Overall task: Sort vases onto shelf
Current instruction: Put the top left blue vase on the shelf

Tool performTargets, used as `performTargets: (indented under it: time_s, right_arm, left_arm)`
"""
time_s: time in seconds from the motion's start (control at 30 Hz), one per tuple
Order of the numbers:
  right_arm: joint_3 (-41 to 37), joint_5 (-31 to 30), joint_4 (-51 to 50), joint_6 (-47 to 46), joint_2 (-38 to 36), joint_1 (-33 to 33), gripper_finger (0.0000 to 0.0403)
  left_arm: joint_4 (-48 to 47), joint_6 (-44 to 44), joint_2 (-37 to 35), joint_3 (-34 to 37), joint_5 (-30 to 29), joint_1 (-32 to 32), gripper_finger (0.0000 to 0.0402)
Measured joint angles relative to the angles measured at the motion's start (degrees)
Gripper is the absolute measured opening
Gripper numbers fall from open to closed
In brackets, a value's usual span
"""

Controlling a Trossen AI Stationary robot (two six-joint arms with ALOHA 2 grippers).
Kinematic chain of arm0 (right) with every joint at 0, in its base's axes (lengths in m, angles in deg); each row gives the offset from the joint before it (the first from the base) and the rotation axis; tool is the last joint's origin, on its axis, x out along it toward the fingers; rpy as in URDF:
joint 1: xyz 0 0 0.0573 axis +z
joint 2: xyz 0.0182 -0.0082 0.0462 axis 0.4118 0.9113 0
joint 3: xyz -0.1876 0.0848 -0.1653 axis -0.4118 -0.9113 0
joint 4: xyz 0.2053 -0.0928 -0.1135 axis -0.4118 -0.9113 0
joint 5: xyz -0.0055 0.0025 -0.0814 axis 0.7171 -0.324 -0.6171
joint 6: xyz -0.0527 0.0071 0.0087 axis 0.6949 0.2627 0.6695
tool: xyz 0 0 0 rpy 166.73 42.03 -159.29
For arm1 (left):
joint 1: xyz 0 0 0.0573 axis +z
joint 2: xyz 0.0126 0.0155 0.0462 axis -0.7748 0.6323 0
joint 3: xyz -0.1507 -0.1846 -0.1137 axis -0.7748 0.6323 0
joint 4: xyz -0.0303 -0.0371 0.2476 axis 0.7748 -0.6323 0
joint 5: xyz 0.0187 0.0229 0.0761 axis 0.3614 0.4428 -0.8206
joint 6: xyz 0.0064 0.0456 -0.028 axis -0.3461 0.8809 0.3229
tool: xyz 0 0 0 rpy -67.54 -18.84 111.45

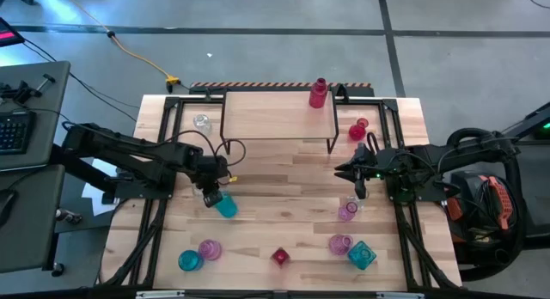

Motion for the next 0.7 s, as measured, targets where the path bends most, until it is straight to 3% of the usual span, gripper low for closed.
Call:
performTargets:
  time_s: [0.7]
  right_arm:
    - [0.0,-1.1,-0.3,-0.2,0.9,0.0,0.0074]
  left_arm:
    - [0.4,0.7,-0.2,-0.2,0.3,0.0,0.0016]
